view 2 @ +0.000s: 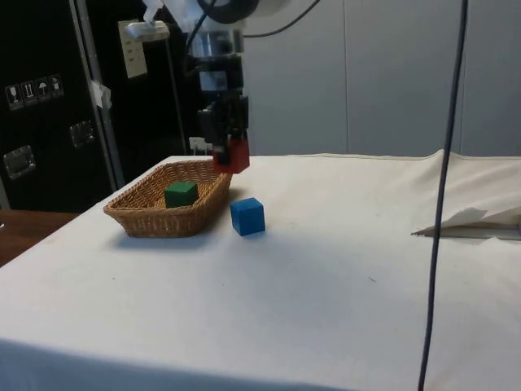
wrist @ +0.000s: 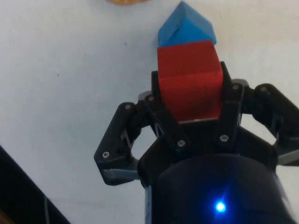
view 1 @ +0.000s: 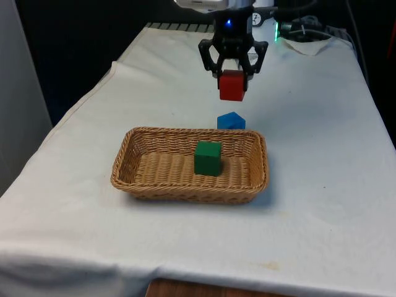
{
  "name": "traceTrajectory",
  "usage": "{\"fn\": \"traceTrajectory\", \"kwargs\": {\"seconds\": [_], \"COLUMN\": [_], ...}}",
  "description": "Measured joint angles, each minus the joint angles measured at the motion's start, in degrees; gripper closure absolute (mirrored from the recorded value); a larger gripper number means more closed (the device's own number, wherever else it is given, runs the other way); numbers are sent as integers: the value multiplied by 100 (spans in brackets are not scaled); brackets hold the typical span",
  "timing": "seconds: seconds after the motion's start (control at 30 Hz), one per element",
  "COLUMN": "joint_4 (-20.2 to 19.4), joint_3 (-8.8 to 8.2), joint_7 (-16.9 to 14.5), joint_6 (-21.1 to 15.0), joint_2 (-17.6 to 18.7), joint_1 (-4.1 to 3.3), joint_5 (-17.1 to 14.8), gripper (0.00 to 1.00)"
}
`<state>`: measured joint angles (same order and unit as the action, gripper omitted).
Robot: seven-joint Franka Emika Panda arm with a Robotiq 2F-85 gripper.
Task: Pick up exactly two blocks and place them into the basket.
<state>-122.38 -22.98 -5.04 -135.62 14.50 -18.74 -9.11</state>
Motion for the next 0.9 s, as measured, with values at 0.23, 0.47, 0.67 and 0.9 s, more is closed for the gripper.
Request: {"fn": "traceTrajectory", "kwargs": {"seconds": [0.23,0.47,0.67,0.9], "joint_4": [539,905,1450,1948], "joint_3": [-80,-166,-292,-458], "joint_7": [-178,-350,-647,-968], "joint_6": [155,195,269,378], "joint_2": [430,756,1255,1673], "joint_1": [57,92,166,241], "joint_5": [-143,-298,-602,-928], "gripper": [99,99,99,99]}}
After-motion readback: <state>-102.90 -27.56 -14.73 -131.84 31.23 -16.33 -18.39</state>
